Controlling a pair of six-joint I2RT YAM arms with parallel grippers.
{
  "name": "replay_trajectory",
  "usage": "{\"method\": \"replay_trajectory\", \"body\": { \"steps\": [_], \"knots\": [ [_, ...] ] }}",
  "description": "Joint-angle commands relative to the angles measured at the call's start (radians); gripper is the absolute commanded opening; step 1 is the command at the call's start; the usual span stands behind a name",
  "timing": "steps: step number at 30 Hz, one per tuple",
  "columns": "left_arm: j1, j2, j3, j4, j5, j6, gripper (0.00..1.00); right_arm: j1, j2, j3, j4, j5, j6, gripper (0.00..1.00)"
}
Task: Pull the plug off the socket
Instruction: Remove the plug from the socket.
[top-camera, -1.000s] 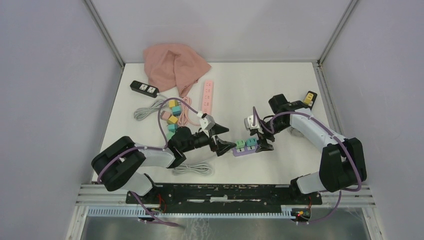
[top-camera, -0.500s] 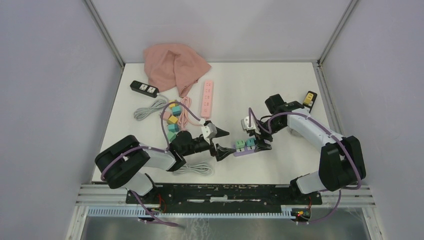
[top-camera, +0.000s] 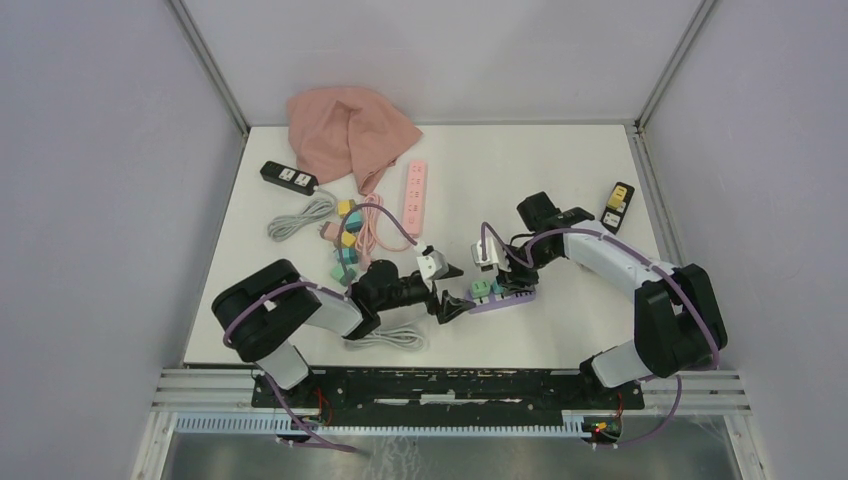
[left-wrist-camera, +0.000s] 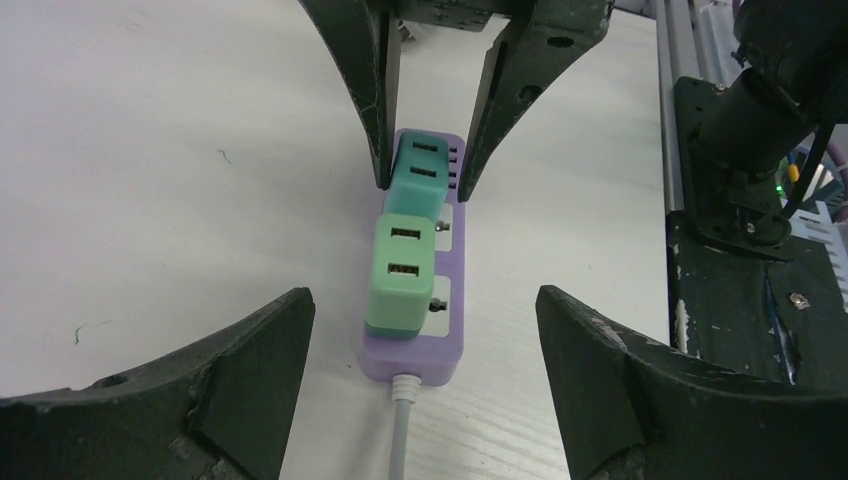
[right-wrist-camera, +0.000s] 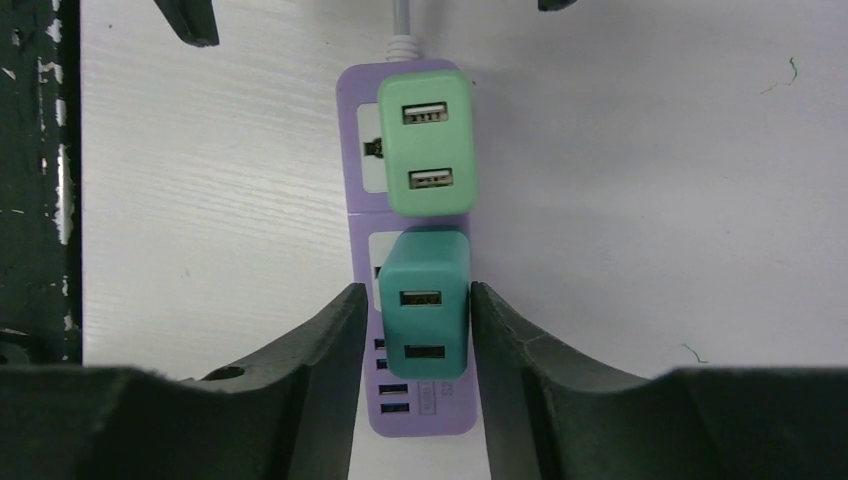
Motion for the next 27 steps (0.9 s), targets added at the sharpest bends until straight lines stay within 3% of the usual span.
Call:
{"method": "replay_trajectory", "body": {
  "steps": [1, 12, 23, 27],
  "knots": [
    [-0.013, 0.059, 0.033, 0.101, -0.003, 0.068, 0.87, 0.015, 0.000, -0.012, 0.055, 0.043, 0.012, 0.44],
    [-0.050, 0.143, 0.098, 0.060, -0.073, 0.167, 0.79, 0.021, -0.020, -0.010, 0.042, 0.022, 0.001, 0.21],
    [-0.056, 0.205, 0.151, 0.018, -0.076, 0.180, 0.67, 0.029, -0.015, 0.004, 0.019, 0.002, 0.002, 0.12],
    [-0.056, 0.222, 0.177, -0.019, -0.060, 0.185, 0.56, 0.029, -0.015, 0.006, 0.016, -0.002, 0.003, 0.10]
  ]
}}
